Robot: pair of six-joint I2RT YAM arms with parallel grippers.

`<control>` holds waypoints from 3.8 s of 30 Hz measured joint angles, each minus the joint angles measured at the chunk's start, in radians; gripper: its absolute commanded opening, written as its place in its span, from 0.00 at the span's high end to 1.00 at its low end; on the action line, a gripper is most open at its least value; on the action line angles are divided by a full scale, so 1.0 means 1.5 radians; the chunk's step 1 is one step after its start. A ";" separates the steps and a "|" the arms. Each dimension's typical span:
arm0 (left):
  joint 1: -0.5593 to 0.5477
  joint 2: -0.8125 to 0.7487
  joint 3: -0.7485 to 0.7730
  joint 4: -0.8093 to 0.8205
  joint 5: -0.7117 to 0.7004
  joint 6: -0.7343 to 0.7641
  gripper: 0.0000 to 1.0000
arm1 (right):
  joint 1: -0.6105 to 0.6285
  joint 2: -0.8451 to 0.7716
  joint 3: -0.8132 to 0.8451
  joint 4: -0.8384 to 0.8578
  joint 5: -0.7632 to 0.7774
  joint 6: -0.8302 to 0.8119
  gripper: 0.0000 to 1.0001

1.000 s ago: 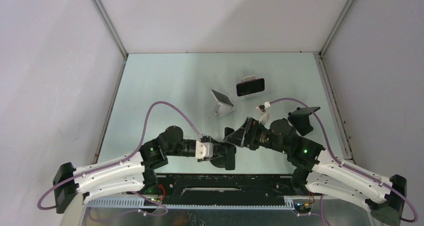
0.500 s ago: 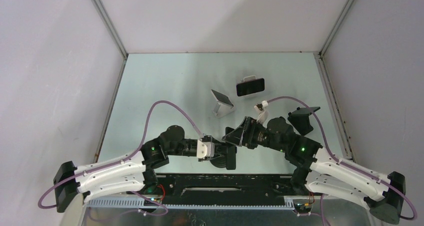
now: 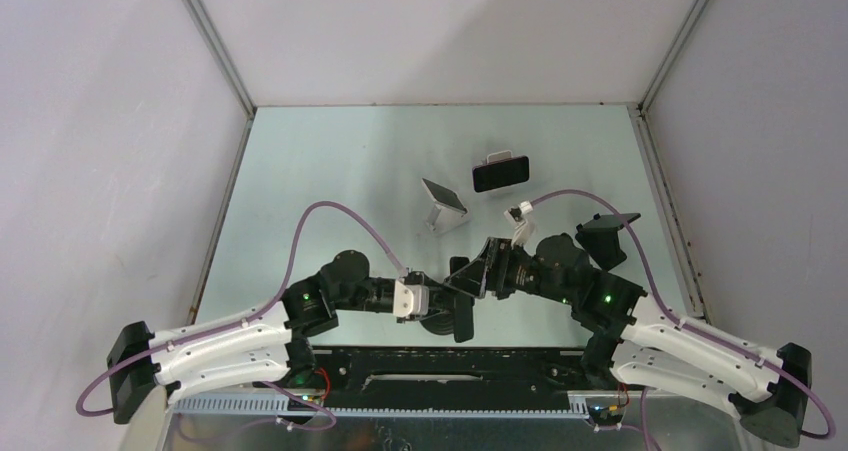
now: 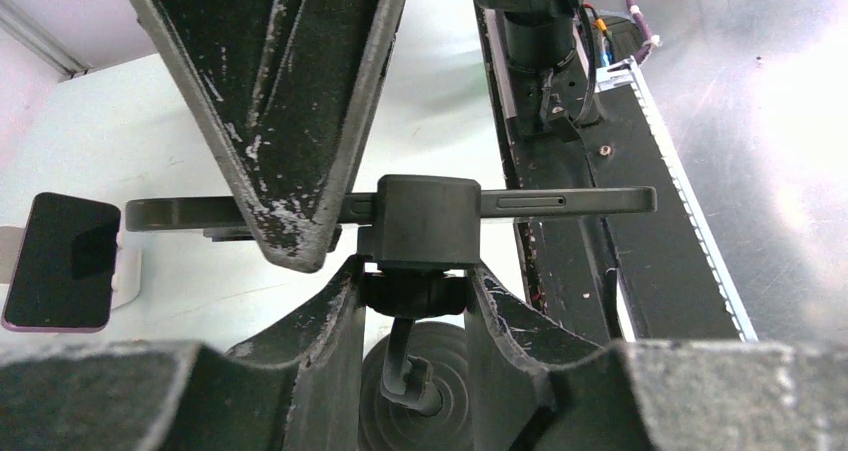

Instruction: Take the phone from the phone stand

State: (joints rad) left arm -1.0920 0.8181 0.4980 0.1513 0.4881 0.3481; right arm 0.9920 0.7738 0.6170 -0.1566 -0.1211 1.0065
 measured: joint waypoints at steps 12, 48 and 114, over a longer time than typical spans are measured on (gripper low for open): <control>0.000 0.010 0.000 0.008 0.063 0.001 1.00 | 0.031 -0.030 0.001 0.011 -0.064 -0.265 1.00; -0.002 0.001 -0.070 0.128 -0.071 -0.035 0.28 | -0.034 0.005 0.001 0.060 -0.097 -0.276 1.00; 0.089 0.170 -0.097 0.282 0.178 -0.117 1.00 | -0.009 -0.055 0.001 0.022 -0.355 -0.916 1.00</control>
State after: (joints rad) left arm -0.9592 1.0737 0.3519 0.5739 0.7555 0.1719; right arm 0.9791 0.6914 0.6178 -0.1230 -0.6537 -0.3676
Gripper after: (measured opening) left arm 0.261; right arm 0.738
